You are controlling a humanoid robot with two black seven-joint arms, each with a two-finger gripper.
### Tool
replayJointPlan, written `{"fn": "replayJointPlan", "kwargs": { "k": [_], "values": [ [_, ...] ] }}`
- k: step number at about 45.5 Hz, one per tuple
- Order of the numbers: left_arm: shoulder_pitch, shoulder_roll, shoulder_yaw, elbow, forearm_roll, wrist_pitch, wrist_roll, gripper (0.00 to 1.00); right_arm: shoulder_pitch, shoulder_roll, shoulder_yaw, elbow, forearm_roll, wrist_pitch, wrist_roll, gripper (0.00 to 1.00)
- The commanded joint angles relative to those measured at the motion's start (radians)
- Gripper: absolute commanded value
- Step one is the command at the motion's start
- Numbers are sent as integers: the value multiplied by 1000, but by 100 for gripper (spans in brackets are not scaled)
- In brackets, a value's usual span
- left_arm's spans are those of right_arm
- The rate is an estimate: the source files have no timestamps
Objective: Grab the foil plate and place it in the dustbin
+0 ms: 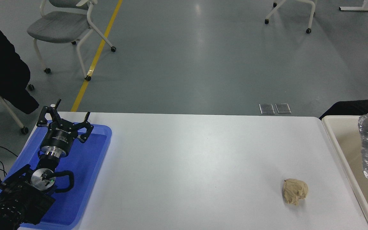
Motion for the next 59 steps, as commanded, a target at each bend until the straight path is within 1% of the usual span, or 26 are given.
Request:
{"fn": "replayJointPlan", "kwargs": {
  "k": [1, 2, 4, 5, 6, 7, 8, 27, 36, 41, 45, 48, 54, 59],
  "values": [
    [0, 0, 0, 0, 0, 0, 0, 100, -117, 61, 51, -58, -1, -80, -1, 0],
    [0, 0, 0, 0, 0, 0, 0, 100, -118, 61, 52, -58, -1, -87, -1, 0],
    [0, 0, 0, 0, 0, 0, 0, 100, -120, 62, 60, -56, -1, -101, -1, 13],
    [0, 0, 0, 0, 0, 0, 0, 100, -121, 62, 64, -56, -1, -101, 0, 25],
    [0, 0, 0, -3, 0, 0, 0, 100, -121, 62, 71, -56, -1, -103, 0, 52],
    [0, 0, 0, 0, 0, 0, 0, 100, -121, 62, 77, -55, -1, -103, 0, 91],
    [0, 0, 0, 0, 0, 0, 0, 100, -121, 62, 81, -53, -1, -100, -1, 100],
    [0, 0, 0, 0, 0, 0, 0, 100, -95, 64, 100, -33, 13, -94, 0, 100],
    [-1, 0, 0, -3, 0, 0, 2, 100, 61, 42, 66, 70, 9, -16, -3, 100],
    [-3, 0, 0, 0, 0, 0, 2, 100, 208, -31, -33, 227, 3, 38, -4, 100],
    [-3, -2, 0, 0, 0, 0, 2, 100, 372, -99, -142, 430, -1, 70, -6, 100],
    [-3, -2, 0, 0, 0, 0, 2, 100, 519, -122, -234, 595, -1, 119, -9, 100],
    [-3, -2, 0, 0, 0, 0, 2, 100, 790, -110, -402, 815, 21, 236, -7, 100],
    [-3, -2, 0, 0, 0, 0, 2, 100, 931, -53, -454, 945, 70, 284, -7, 100]
  ]
}}
